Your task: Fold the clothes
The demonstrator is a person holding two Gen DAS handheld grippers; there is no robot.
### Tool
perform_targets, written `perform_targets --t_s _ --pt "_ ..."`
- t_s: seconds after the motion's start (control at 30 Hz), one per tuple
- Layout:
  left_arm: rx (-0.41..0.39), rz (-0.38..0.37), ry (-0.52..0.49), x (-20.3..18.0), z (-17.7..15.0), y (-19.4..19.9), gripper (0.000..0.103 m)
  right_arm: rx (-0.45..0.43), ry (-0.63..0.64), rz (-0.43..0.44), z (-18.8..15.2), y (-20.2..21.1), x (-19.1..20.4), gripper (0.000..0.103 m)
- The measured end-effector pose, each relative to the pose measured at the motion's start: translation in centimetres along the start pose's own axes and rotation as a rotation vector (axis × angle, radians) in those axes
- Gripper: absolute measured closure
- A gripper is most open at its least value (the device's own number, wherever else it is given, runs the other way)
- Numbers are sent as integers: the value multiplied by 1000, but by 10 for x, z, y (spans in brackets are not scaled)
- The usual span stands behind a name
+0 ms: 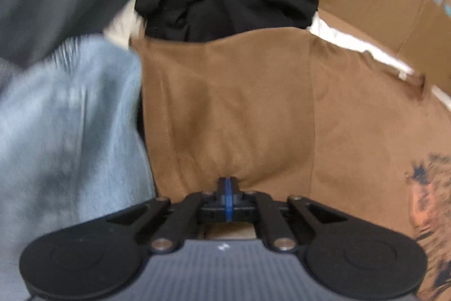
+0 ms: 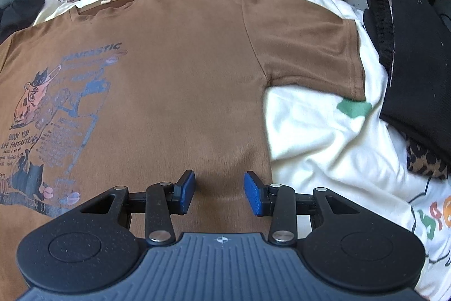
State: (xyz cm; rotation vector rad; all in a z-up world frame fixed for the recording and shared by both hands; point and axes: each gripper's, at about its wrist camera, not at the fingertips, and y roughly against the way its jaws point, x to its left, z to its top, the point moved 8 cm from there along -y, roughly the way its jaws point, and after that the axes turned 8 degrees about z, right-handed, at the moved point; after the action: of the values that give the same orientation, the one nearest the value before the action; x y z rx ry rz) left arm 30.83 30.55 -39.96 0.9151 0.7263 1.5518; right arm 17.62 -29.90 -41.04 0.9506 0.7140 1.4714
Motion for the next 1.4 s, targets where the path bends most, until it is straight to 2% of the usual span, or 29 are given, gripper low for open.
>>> perform_targets --t_s 0.07,0.13,0.23,0.4,0.67,0.8,0.9,0.93,1.07,1.13,1.2,1.23,1.33,1.4 --pt "-39 68 -47 -3 7 10 96 -10 7 0 6 0 0 57" --pt "-65 72 -31 -4 19 17 95 -24 10 1 13 -1 0 55" --pt "-118 -30 23 -13 41 26 95 -40 18 -13 27 -6 -3 54" --pt "-164 -130 -41 -55 80 18 95 -60 15 -37 56 -21 -10 54" --pt "-189 -164 -33 -94 123 -16 93 -119 -20 -64 114 -46 -23 53" --pt "-180 -146 -51 -104 134 -36 96 -142 -54 -78 136 -58 -30 53" --pt "-143 -104 -89 -105 135 -55 96 -179 -112 -109 158 -65 -44 53" --pt "-124 -91 -97 -102 134 -64 99 -190 -122 -102 168 -69 -48 53" --pt "-86 -147 -33 -89 134 -79 100 -203 -126 -82 205 -82 -61 54" --pt "-90 -135 -54 -90 133 -77 100 -206 -117 -79 221 -86 -65 55" --pt "-98 -114 -77 -93 133 -74 100 -204 -98 -83 232 -91 -67 61" --pt "-101 -110 -73 -93 133 -73 100 -203 -96 -84 237 -93 -68 67" --pt "-114 -127 -60 -95 132 -64 100 -194 -159 -48 247 -104 -71 83" --pt "-128 -137 -77 -96 129 -56 96 -180 -156 -35 250 -115 -68 87"
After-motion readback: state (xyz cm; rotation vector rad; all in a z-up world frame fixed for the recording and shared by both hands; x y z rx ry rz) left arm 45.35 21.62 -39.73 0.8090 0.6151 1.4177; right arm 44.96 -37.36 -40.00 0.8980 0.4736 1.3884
